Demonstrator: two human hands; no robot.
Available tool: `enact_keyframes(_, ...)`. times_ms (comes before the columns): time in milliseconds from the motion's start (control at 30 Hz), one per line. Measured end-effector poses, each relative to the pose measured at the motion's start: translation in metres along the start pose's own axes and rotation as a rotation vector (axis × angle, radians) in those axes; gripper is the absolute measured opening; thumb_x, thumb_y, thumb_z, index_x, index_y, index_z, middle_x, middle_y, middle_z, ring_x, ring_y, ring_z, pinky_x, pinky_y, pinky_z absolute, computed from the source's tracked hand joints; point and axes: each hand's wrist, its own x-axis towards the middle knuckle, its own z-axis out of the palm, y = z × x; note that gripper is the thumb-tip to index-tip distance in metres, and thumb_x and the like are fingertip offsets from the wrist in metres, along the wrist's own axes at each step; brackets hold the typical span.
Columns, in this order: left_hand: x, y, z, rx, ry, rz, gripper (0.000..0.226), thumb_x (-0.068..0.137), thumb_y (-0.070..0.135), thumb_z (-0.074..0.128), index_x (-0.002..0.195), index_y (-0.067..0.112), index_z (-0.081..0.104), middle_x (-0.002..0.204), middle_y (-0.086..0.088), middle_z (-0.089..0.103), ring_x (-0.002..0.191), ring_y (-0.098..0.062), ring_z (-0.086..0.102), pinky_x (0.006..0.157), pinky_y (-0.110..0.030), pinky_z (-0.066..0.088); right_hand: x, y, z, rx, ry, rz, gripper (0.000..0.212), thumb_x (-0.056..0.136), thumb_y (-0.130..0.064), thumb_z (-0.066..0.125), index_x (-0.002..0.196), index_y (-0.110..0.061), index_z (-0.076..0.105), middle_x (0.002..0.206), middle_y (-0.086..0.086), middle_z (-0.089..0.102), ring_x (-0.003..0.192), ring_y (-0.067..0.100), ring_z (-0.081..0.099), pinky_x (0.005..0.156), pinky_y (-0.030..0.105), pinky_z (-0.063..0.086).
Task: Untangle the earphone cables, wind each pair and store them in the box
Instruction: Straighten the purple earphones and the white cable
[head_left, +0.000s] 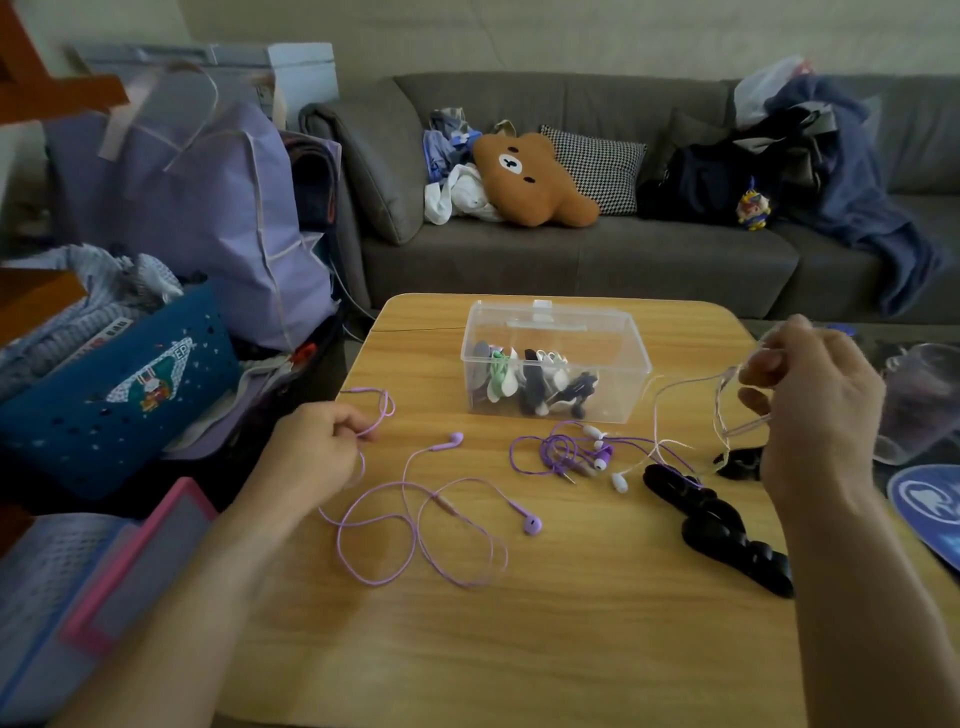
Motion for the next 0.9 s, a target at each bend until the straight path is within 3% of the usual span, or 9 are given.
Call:
enact_keyframes(200, -0.018, 0.015, -0.006, 0.186, -0.283, 0.158, 0.025, 0.097, 0.034, 0.054, 0.075, 0.022, 0.062, 0.069, -0.002, 0.067, 0.065, -0.019, 0.066, 0.066, -0.036, 0.052, -0.012, -0.007, 0.01, -0.309, -0.385, -0.144, 0.027, 0.099, -0.033, 0.058, 0.084, -0.013, 0.068, 0.068, -0.001, 0.065, 0.066, 0.017, 0.06, 0.067, 0.037, 0.049)
enact_keyframes(267, -0.021, 0.016, -0.01, 0.22, -0.336, 0.208, 0.024, 0.095, 0.034, 0.058, 0.074, 0.029, 0.066, 0.069, 0.0, 0.068, 0.064, -0.017, 0.066, 0.067, -0.038, 0.054, -0.016, -0.008, 0.011, -0.493, -0.486, -0.132, 0.028, 0.095, -0.039, 0.06, 0.084, -0.015, 0.07, 0.072, 0.002, 0.068, 0.067, 0.016, 0.061, 0.067, 0.038, 0.051)
enact_keyframes(367, -0.026, 0.02, -0.019, 0.139, -0.277, 0.243, 0.027, 0.099, 0.031, 0.053, 0.078, 0.037, 0.069, 0.067, 0.011, 0.068, 0.059, -0.01, 0.063, 0.063, -0.039, 0.055, -0.016, -0.003, 0.011, -0.738, -0.585, -0.099, 0.027, 0.092, -0.043, 0.064, 0.082, -0.018, 0.071, 0.07, 0.001, 0.065, 0.064, 0.016, 0.057, 0.061, 0.031, 0.047)
enact_keyframes(433, -0.031, 0.03, -0.023, 0.005, -0.138, 0.313, 0.024, 0.1, 0.03, 0.052, 0.086, 0.034, 0.071, 0.07, 0.02, 0.068, 0.059, -0.003, 0.062, 0.06, -0.025, 0.052, -0.014, 0.001, 0.012, -0.892, -0.636, -0.115, 0.027, 0.091, -0.045, 0.065, 0.086, -0.021, 0.075, 0.072, -0.004, 0.066, 0.065, 0.013, 0.056, 0.056, 0.026, 0.042)
enact_keyframes(500, -0.041, 0.045, -0.026, -0.122, -0.04, 0.356, 0.022, 0.099, 0.025, 0.055, 0.086, 0.028, 0.073, 0.072, 0.023, 0.068, 0.062, 0.003, 0.062, 0.057, -0.009, 0.043, -0.014, 0.007, 0.016, -0.999, -0.69, -0.142, 0.035, 0.093, -0.05, 0.059, 0.096, -0.021, 0.077, 0.09, -0.008, 0.066, 0.078, 0.014, 0.057, 0.06, 0.027, 0.041)
enact_keyframes(600, -0.052, 0.059, -0.029, -0.203, -0.048, 0.38, 0.027, 0.097, 0.031, 0.058, 0.076, 0.024, 0.073, 0.074, 0.007, 0.071, 0.065, -0.007, 0.062, 0.059, -0.015, 0.045, -0.01, 0.024, 0.022, -1.102, -0.615, -0.227, 0.037, 0.1, -0.045, 0.052, 0.108, -0.016, 0.074, 0.111, 0.002, 0.068, 0.097, 0.023, 0.057, 0.079, 0.034, 0.044)
enact_keyframes(667, -0.058, 0.068, -0.033, -0.251, -0.149, 0.387, 0.03, 0.092, 0.034, 0.058, 0.071, 0.02, 0.072, 0.062, -0.009, 0.064, 0.057, -0.022, 0.054, 0.055, -0.017, 0.046, -0.006, 0.033, 0.023, -1.153, -0.499, -0.27, 0.03, 0.099, -0.038, 0.056, 0.108, -0.014, 0.07, 0.11, 0.009, 0.069, 0.094, 0.026, 0.057, 0.085, 0.041, 0.048)
enact_keyframes(767, -0.064, 0.084, -0.037, -0.413, -0.269, 0.361, 0.027, 0.088, 0.02, 0.057, 0.069, 0.005, 0.069, 0.04, 0.005, 0.04, 0.038, -0.005, 0.037, 0.046, -0.008, 0.033, 0.0, 0.039, 0.024, -1.091, -0.344, -0.275, 0.027, 0.09, -0.031, 0.07, 0.108, -0.011, 0.063, 0.098, 0.005, 0.064, 0.086, 0.022, 0.053, 0.072, 0.033, 0.041)
enact_keyframes(900, -0.063, 0.096, -0.03, -0.441, -0.298, 0.361, 0.024, 0.082, 0.026, 0.054, 0.067, 0.015, 0.069, 0.043, 0.005, 0.034, 0.041, -0.008, 0.029, 0.047, -0.015, 0.032, 0.007, 0.056, 0.023, -1.011, -0.2, -0.289, 0.04, 0.08, -0.016, 0.079, 0.113, -0.014, 0.057, 0.105, 0.008, 0.064, 0.093, 0.027, 0.061, 0.072, 0.033, 0.043)
